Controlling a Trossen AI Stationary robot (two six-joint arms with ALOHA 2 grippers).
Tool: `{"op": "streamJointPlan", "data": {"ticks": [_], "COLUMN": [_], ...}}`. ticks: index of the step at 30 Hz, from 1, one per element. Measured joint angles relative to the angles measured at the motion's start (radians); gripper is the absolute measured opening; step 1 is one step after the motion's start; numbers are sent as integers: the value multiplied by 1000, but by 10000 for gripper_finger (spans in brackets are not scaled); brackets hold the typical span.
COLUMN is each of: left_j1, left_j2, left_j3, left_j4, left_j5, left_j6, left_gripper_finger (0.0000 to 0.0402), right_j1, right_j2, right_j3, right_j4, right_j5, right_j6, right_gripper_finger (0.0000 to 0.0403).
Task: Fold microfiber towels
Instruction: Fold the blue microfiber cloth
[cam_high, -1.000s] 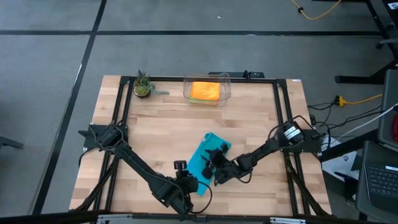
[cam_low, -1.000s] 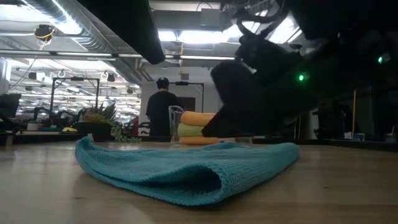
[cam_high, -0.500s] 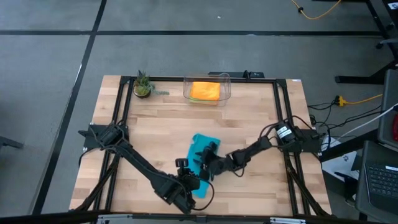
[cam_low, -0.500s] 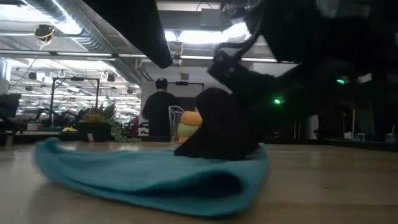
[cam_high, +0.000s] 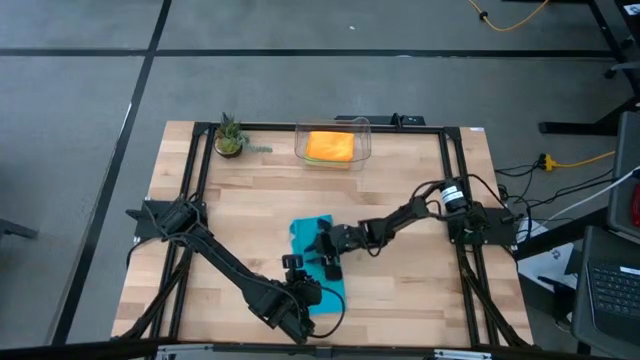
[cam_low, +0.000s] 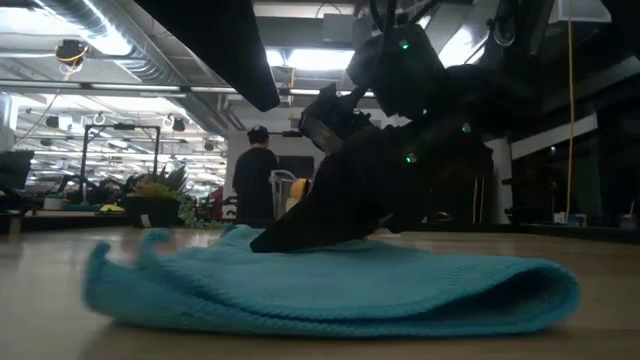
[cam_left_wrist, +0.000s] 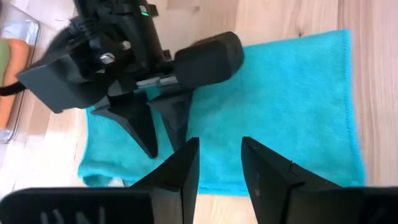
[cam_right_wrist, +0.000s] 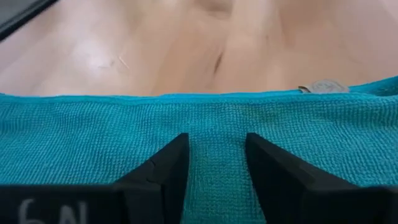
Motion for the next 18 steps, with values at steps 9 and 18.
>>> {"op": "streamJointPlan", "data": {"ticks": [9,18], "left_j1": [0,5], "left_j2": [0,0], "left_j3": [0,0], "left_j4": [7,79], "left_j5": [2,123], "left_j6": [0,0], "left_gripper_finger": [111,113], "right_j1": [23,191], "right_j2": [-287,-518], "right_j3": [-2,-2], "right_j4": [-325,-767], "right_j5": [36,33], "right_j6": [-16,166], "right_gripper_finger": [165,165]}}
